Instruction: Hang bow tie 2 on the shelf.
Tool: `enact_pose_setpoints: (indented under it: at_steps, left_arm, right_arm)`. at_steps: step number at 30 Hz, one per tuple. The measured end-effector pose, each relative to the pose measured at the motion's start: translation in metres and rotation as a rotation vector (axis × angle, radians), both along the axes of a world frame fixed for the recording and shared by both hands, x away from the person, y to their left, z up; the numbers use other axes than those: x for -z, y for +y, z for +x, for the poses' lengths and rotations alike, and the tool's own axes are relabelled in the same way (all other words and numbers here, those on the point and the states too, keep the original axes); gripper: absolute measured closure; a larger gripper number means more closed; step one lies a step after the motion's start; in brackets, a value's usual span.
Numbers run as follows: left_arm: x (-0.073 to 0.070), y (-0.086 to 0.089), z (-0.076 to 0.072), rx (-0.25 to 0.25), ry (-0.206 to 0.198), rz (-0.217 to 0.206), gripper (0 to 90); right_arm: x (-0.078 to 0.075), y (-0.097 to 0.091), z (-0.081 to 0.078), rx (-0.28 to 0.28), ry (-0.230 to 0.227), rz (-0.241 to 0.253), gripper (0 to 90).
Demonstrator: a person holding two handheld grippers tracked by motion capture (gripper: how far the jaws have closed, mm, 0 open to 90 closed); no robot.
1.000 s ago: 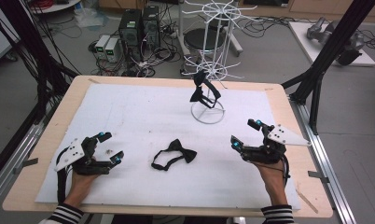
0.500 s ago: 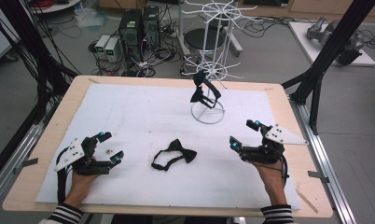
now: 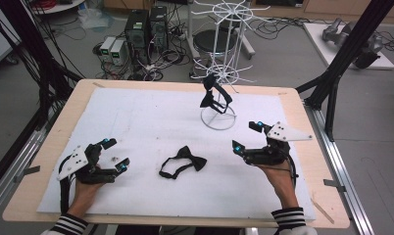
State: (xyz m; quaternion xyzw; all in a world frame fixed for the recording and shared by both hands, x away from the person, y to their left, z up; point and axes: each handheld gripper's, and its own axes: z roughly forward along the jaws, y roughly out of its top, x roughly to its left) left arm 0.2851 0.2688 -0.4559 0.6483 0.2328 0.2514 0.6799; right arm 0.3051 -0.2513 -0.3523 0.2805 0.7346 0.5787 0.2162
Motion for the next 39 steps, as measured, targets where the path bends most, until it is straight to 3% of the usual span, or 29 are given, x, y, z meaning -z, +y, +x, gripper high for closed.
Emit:
enact_pose_setpoints:
  at_steps: [7,18,28,39]
  left_arm:
    - [0.0,0.0,0.0,-0.001,0.0,-0.001,13.7]
    - [0.0,0.0,0.0,-0.002,0.003,0.0,13.7]
    - [0.0,0.0,0.0,-0.003,0.004,0.002,13.6]
    - [0.0,0.0,0.0,-0.003,0.003,0.001,13.7]
  right_arm:
    - [-0.004,0.02,0.007,-0.047,0.03,-0.044,10.8]
    - [-0.005,0.055,0.02,-0.116,0.114,-0.173,10.8]
    - [0.01,0.09,0.034,-0.174,0.205,-0.291,11.0]
    - [0.025,0.121,0.049,-0.199,0.303,-0.402,14.8]
